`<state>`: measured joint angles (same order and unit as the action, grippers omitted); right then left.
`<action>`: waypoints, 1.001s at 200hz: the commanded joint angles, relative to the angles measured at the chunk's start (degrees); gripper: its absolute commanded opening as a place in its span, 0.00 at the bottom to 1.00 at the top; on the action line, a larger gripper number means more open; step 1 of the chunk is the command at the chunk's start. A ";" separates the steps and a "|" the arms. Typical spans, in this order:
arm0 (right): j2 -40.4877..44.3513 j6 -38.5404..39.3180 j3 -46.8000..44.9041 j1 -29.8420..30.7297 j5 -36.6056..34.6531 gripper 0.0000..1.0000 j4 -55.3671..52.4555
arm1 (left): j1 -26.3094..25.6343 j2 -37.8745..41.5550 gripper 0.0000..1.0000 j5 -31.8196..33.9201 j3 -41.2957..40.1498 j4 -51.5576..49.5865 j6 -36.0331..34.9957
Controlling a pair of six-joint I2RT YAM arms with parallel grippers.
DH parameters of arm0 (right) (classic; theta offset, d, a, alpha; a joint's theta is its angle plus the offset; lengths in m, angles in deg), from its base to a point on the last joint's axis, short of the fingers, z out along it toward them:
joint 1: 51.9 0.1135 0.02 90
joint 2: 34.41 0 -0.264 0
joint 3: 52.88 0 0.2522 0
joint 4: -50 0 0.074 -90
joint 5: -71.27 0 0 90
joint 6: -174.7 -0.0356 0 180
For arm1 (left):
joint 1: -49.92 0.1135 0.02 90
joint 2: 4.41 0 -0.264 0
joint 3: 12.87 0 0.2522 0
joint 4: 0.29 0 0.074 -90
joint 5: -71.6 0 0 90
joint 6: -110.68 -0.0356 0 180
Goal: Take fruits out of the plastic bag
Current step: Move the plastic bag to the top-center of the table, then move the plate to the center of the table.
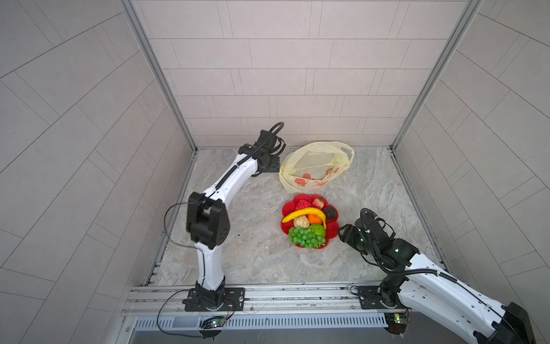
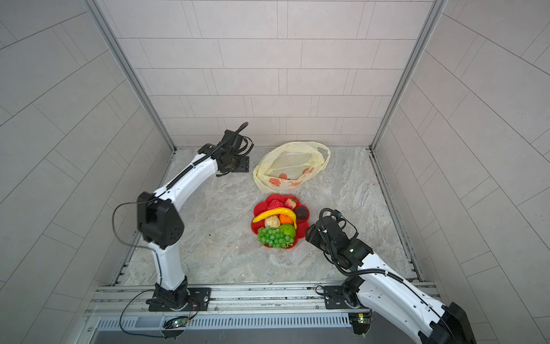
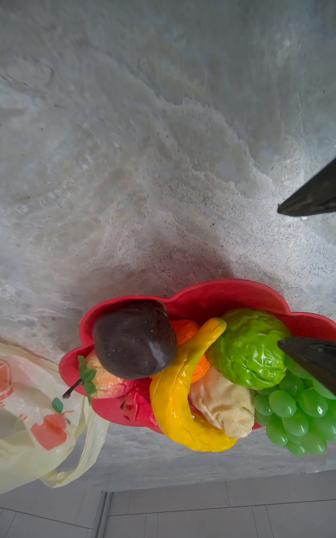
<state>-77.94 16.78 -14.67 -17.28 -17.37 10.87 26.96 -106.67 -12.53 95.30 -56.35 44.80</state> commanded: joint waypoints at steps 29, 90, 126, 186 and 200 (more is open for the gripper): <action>-4.16 -9.57 -3.03 0.38 2.18 0.59 8.40 | -0.33 21.55 0.79 7.04 -32.96 22.31 16.65; -12.34 -14.93 -3.60 0.81 3.82 0.55 14.65 | -0.38 35.80 0.87 7.49 -49.45 25.66 14.78; -15.75 -16.95 -3.36 1.41 4.01 0.50 17.23 | -0.33 40.90 0.92 9.98 -55.04 27.19 14.23; -19.96 -20.62 -3.14 2.18 3.91 0.36 21.34 | -0.33 43.10 0.94 11.97 -57.25 27.53 13.19; -20.68 -21.66 -3.15 2.33 3.91 0.32 22.17 | -0.33 43.48 0.94 11.93 -57.55 27.69 12.95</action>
<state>-97.65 0.02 -17.93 -15.43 -12.84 31.03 26.89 -64.16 -2.11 38.78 -29.71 58.57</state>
